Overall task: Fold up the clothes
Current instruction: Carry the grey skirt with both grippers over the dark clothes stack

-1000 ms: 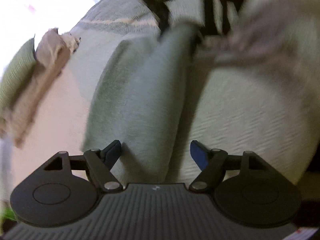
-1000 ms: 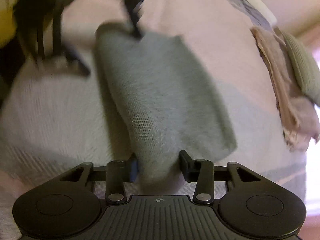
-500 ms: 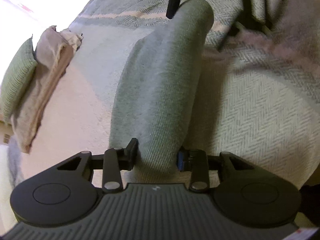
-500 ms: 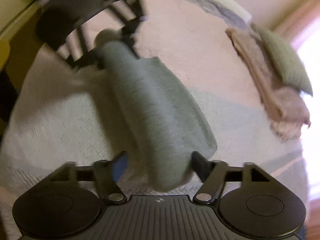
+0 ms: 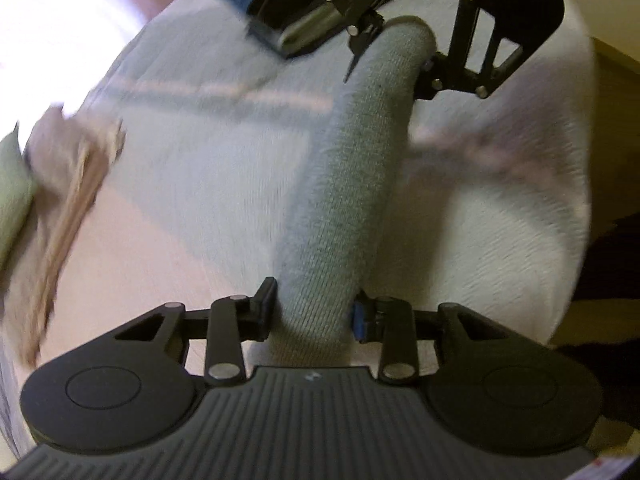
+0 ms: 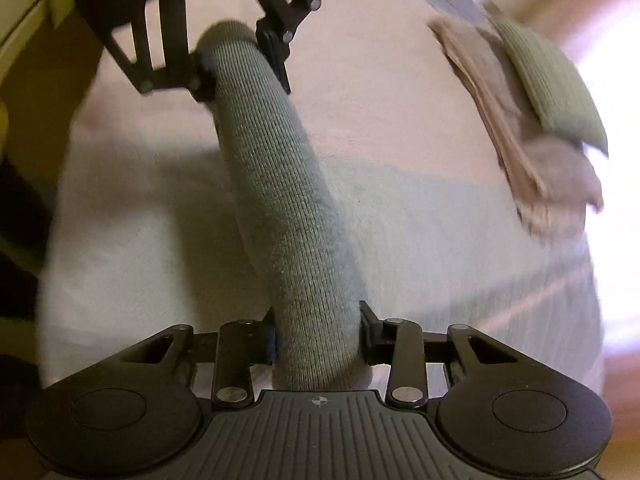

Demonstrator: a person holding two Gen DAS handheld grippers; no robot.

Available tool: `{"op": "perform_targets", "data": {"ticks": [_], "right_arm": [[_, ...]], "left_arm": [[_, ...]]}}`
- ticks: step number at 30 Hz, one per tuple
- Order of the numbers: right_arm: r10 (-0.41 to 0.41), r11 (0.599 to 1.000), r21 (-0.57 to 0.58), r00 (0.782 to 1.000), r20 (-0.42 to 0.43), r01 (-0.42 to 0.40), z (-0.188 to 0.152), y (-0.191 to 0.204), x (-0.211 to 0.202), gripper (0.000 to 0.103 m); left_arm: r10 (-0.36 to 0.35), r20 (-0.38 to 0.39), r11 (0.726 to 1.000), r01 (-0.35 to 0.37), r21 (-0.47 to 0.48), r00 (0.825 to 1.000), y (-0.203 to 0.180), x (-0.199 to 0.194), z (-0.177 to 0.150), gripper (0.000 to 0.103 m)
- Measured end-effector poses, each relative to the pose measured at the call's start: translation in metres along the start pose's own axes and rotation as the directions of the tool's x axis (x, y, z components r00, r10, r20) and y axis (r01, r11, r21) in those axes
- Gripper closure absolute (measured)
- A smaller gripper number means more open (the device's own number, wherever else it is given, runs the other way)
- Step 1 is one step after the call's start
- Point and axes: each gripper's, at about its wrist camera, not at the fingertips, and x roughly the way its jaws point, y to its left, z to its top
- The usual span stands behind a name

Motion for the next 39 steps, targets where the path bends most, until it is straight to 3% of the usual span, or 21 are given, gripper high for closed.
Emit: {"op": "perform_targets", "data": {"ticks": [5,14,19,26,34,39], "right_arm": [[-0.024,0.992,0.12,0.998,-0.053,0.03,0.0,-0.021,-0.074,0.07],[-0.114,0.956,0.259,0.988,-0.101,0.137,-0.029,-0.053,-0.142,0.07],[-0.126,0.935,0.316,0.985,-0.118,0.157,-0.063,-0.09,-0.156,0.07],[-0.079,0.935,0.335,0.989,-0.126,0.118,-0.096,-0.14,-0.167,0.07],[-0.08,0.934,0.339,0.99,-0.118,0.116,-0.115,-0.17,-0.177,0.07],[-0.088,0.918,0.374,0.986,-0.14,0.135,-0.117,-0.182,-0.177,0.07]], "left_arm": [[-0.109,0.089,0.985,0.095,0.145,0.99,0.026,-0.044,0.043,0.071],[-0.155,0.158,0.941,0.097,0.323,0.975,0.045,-0.069,0.127,0.071],[-0.179,0.165,0.919,0.106,0.379,0.97,0.061,-0.053,0.185,0.071],[-0.202,0.142,0.915,0.135,0.381,0.969,0.076,-0.027,0.248,0.071],[-0.195,0.126,0.914,0.133,0.384,0.973,0.094,-0.015,0.288,0.071],[-0.216,0.14,0.895,0.139,0.424,0.966,0.104,-0.01,0.294,0.071]]}}
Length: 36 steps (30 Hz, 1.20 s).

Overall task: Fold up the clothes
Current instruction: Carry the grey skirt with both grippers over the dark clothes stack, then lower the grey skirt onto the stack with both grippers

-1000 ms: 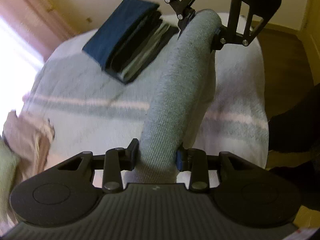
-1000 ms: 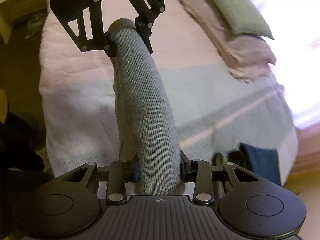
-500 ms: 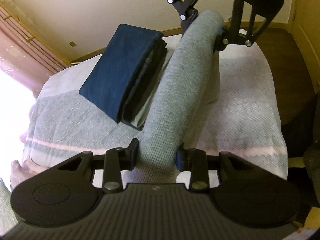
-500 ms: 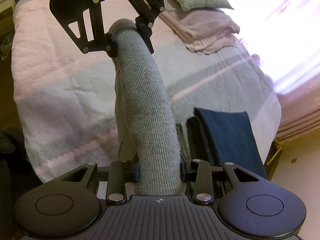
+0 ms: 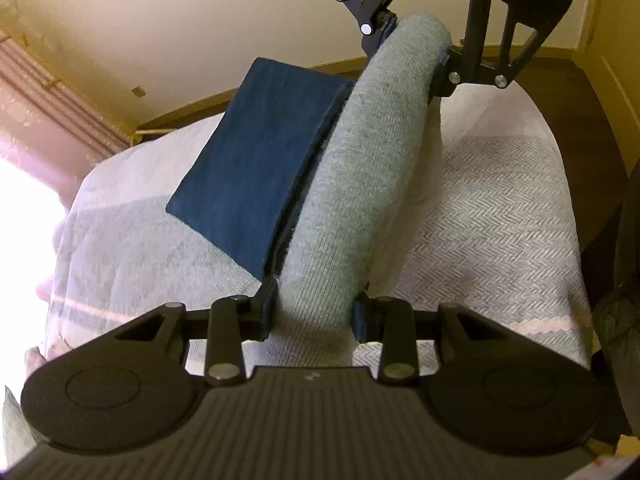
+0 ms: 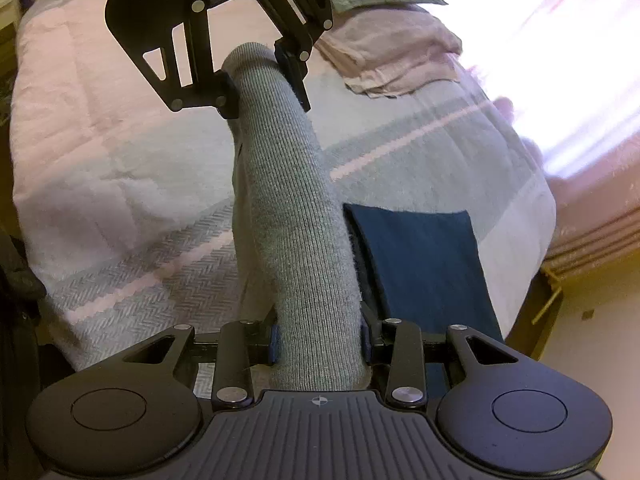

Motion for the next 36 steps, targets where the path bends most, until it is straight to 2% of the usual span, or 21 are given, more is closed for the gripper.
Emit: {"op": "perform_targets", "data": {"ticks": [6,11,15,20,22,24,27,28,29,31,32,33,34,36], "right_arm": [[-0.034,0.998,0.06,0.999,-0.037,0.037,0.011,-0.01,-0.014,0.07],[-0.101,0.987,0.122,0.994,-0.037,0.105,0.018,-0.05,-0.04,0.07],[-0.198,0.972,0.117,0.979,-0.04,0.202,0.021,-0.101,-0.044,0.07],[-0.295,0.952,0.07,0.955,-0.036,0.297,0.017,-0.166,-0.014,0.07],[-0.338,0.94,0.04,0.941,-0.033,0.339,0.016,-0.186,0.004,0.07],[-0.409,0.912,-0.006,0.912,-0.015,0.409,0.014,-0.191,0.023,0.07],[-0.522,0.848,-0.087,0.852,0.025,0.522,-0.006,-0.171,0.07,0.069],[-0.536,0.837,-0.117,0.844,0.03,0.535,-0.016,-0.155,0.093,0.069],[-0.517,0.846,-0.139,0.856,0.023,0.515,-0.026,-0.139,0.116,0.069],[-0.436,0.885,-0.188,0.9,-0.012,0.426,-0.048,-0.103,0.161,0.069],[-0.423,0.888,-0.212,0.906,-0.031,0.407,-0.056,-0.089,0.176,0.069],[-0.44,0.874,-0.236,0.898,-0.019,0.424,-0.063,-0.077,0.183,0.067],[-0.468,0.855,-0.247,0.884,0.01,0.456,-0.068,-0.068,0.184,0.067],[-0.482,0.851,-0.225,0.876,0.026,0.474,-0.072,-0.065,0.179,0.066]], "left_arm": [[-0.034,0.047,0.996,0.031,0.079,0.998,0.015,-0.001,0.003,0.071],[-0.042,0.127,0.992,0.026,0.124,0.991,0.053,-0.011,0.022,0.071],[0.021,0.197,0.989,-0.049,0.136,0.98,0.092,-0.006,0.051,0.071],[0.139,0.232,0.976,-0.173,0.134,0.963,0.13,0.033,0.083,0.071],[0.187,0.234,0.965,-0.223,0.139,0.954,0.144,0.055,0.092,0.071],[0.245,0.246,0.952,-0.281,0.124,0.938,0.152,0.075,0.094,0.071],[0.326,0.286,0.924,-0.367,0.105,0.901,0.141,0.112,0.08,0.071],[0.329,0.293,0.924,-0.37,0.1,0.898,0.13,0.129,0.069,0.072],[0.309,0.283,0.932,-0.348,0.1,0.908,0.118,0.149,0.057,0.072],[0.244,0.223,0.952,-0.277,0.13,0.944,0.085,0.196,0.031,0.071],[0.191,0.179,0.962,-0.22,0.16,0.965,0.065,0.22,0.018,0.071],[0.158,0.154,0.966,-0.185,0.181,0.975,0.049,0.235,0.009,0.071],[0.188,0.163,0.953,-0.22,0.208,0.968,0.029,0.245,0.0,0.071],[0.24,0.195,0.939,-0.278,0.204,0.951,0.015,0.245,-0.008,0.071]]}}
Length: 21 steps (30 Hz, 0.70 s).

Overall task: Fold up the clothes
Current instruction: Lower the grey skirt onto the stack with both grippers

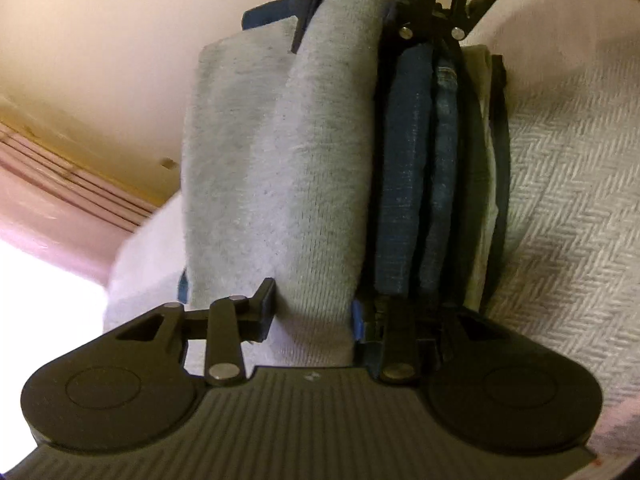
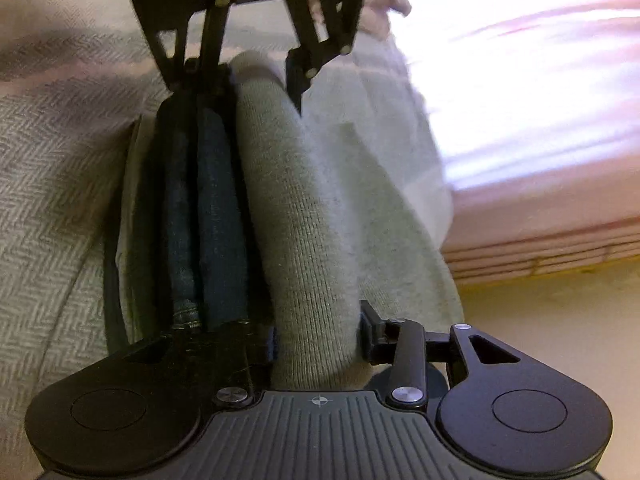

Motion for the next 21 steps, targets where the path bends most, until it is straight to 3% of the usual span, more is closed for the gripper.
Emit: {"op": "perform_targets", "data": {"ticks": [3,6,10,15,21], "right_arm": [[-0.006,1.0,-0.003,1.0,0.004,0.006,-0.004,-0.003,-0.004,0.066],[-0.005,1.0,-0.007,1.0,-0.01,0.005,0.0,-0.01,-0.004,0.066],[-0.011,1.0,0.001,0.999,0.031,0.011,0.005,-0.014,-0.017,0.066],[-0.017,0.997,-0.069,0.999,0.051,0.02,0.003,0.005,-0.011,0.066],[-0.015,0.999,-0.04,1.0,0.021,0.016,0.01,-0.009,-0.015,0.064]], "left_arm": [[0.046,0.022,0.999,-0.046,0.004,0.999,-0.005,-0.006,0.001,0.07],[0.042,0.0,0.999,-0.042,0.029,0.999,0.0,0.004,0.011,0.071],[0.075,0.005,0.996,-0.076,0.045,0.997,0.003,-0.01,0.006,0.073],[0.063,-0.032,0.997,-0.062,0.036,0.997,-0.022,0.001,-0.009,0.073],[0.076,-0.026,0.997,-0.075,0.021,0.997,-0.019,0.001,-0.008,0.07]]}}
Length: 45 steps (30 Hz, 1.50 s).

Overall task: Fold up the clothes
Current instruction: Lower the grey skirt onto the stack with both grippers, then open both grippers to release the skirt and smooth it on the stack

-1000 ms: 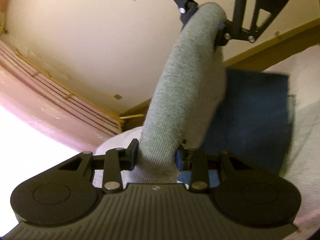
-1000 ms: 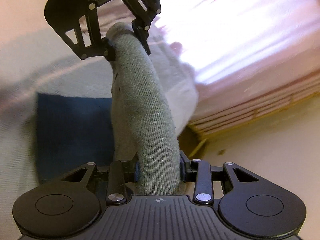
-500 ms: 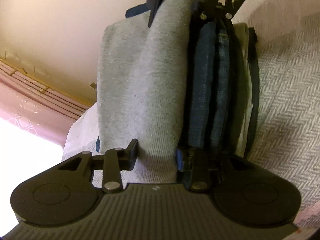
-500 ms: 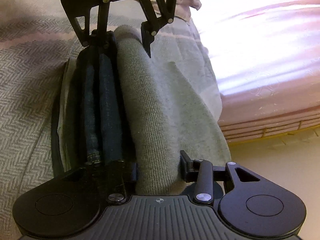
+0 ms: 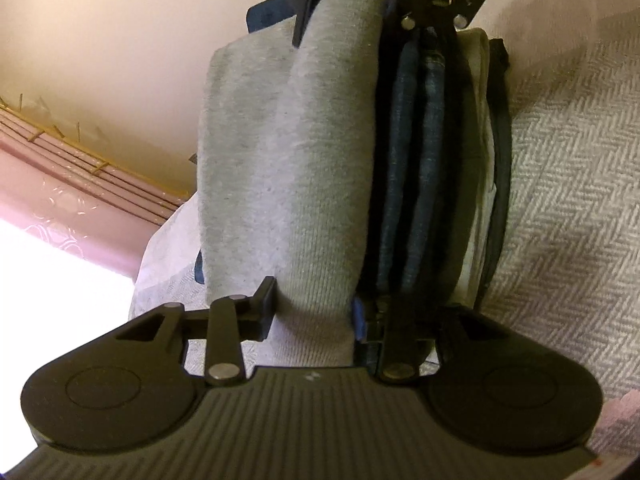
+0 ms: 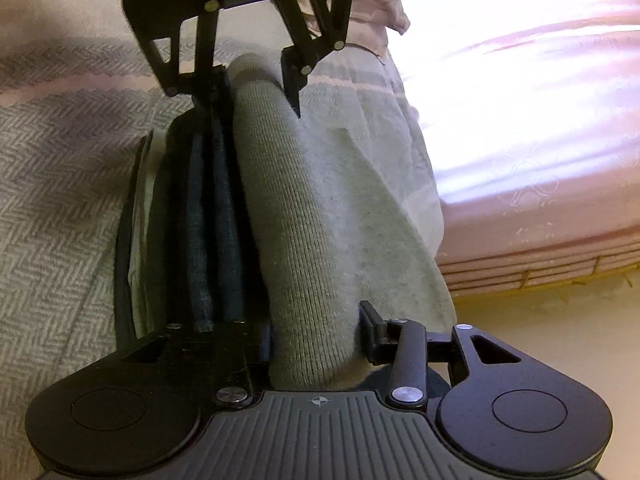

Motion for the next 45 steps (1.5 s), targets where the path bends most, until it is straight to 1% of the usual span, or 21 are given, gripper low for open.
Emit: {"op": "perform_targets", "data": {"ticks": [2,3,4,7,8,10,12,13,14,15,16,17,19,25,28,31,37,39,41,42,45], "right_arm": [[-0.011,0.999,0.031,1.0,-0.007,0.011,0.002,-0.003,-0.01,0.063],[-0.017,0.998,0.054,1.0,-0.008,0.018,0.007,0.011,-0.02,0.063],[-0.019,0.997,0.079,1.0,-0.002,0.019,0.005,0.01,-0.022,0.063],[-0.002,0.995,0.095,1.0,0.016,0.0,0.001,0.022,-0.017,0.064],[0.0,0.995,0.102,1.0,0.021,-0.002,0.001,0.021,-0.018,0.064],[-0.025,0.992,0.123,0.999,0.035,0.021,0.006,0.02,-0.023,0.065],[-0.057,0.987,0.15,0.997,0.059,0.048,0.007,0.016,-0.027,0.065],[-0.048,0.986,0.162,0.997,0.061,0.038,0.008,0.016,-0.025,0.065],[-0.028,0.987,0.161,0.998,0.056,0.018,0.008,0.018,-0.02,0.065],[-0.022,0.989,0.144,0.998,0.056,0.014,0.008,0.023,-0.018,0.065],[-0.029,0.992,0.124,0.998,0.062,0.022,0.007,0.028,-0.018,0.065],[-0.031,0.992,0.125,0.997,0.065,0.023,0.008,0.031,-0.015,0.065],[-0.026,0.99,0.141,0.998,0.06,0.017,0.007,0.027,-0.018,0.065],[-0.006,0.992,0.128,0.998,0.057,-0.002,0.003,0.022,-0.03,0.065],[-0.027,0.991,0.133,0.997,0.069,0.018,0.0,0.024,-0.024,0.065],[-0.024,0.991,0.134,0.997,0.067,0.015,-0.004,0.033,-0.019,0.065],[-0.008,0.992,0.127,0.999,0.045,0.002,-0.006,0.04,-0.033,0.062],[0.013,0.98,0.198,1.0,0.025,-0.018,-0.008,0.034,-0.039,0.062],[0.043,0.955,0.295,0.999,-0.005,-0.04,-0.015,0.023,-0.049,0.062],[0.059,0.936,0.349,0.998,-0.026,-0.046,-0.02,0.018,-0.053,0.062],[0.099,0.848,0.528,0.993,-0.056,-0.055,-0.045,0.002,-0.067,0.062]], "left_arm": [[0.01,-0.001,0.999,-0.01,0.031,1.0,0.005,-0.001,0.002,0.071],[0.024,0.003,0.999,-0.024,0.035,1.0,0.009,-0.001,0.003,0.071],[0.036,0.008,0.999,-0.036,0.033,0.999,0.012,0.0,0.003,0.071],[-0.002,0.002,0.998,0.002,0.07,1.0,-0.001,0.011,0.004,0.071],[0.002,-0.002,0.997,-0.002,0.084,1.0,-0.006,0.013,0.002,0.071],[0.022,-0.008,0.998,-0.021,0.055,1.0,-0.004,0.008,0.008,0.071],[0.085,-0.004,0.996,-0.085,0.038,0.996,0.006,-0.001,0.008,0.072],[0.11,0.001,0.994,-0.11,0.023,0.994,0.009,-0.003,0.007,0.072],[0.111,-0.002,0.994,-0.111,-0.001,0.994,0.009,-0.001,0.006,0.072],[0.078,-0.018,0.997,-0.078,-0.006,0.997,0.006,0.006,0.005,0.072],[0.048,-0.032,0.999,-0.047,0.024,0.998,-0.001,0.014,0.004,0.072],[0.051,-0.039,0.998,-0.049,0.046,0.998,-0.008,0.019,0.004,0.072],[0.056,-0.043,0.998,-0.056,0.01,0.997,-0.006,0.02,0.006,0.071],[0.027,-0.035,1.0,-0.027,0.001,0.999,0.0,0.01,0.008,0.067],[0.026,-0.049,1.0,-0.027,-0.011,0.998,-0.004,0.014,0.012,0.067],[0.023,-0.072,0.999,-0.026,-0.046,0.997,0.0,0.019,0.009,0.067],[-0.003,-0.064,0.998,0.0,-0.057,0.998,0.006,-0.006,0.002,0.067],[-0.029,-0.072,0.995,0.022,-0.094,0.997,0.012,-0.017,0.001,0.067],[-0.056,-0.071,0.987,0.045,-0.155,0.996,0.023,-0.029,0.002,0.067],[-0.067,-0.068,0.983,0.054,-0.176,0.995,0.028,-0.034,0.004,0.067],[-0.094,-0.024,0.966,0.085,-0.246,0.995,0.038,-0.05,0.014,0.067]]}}
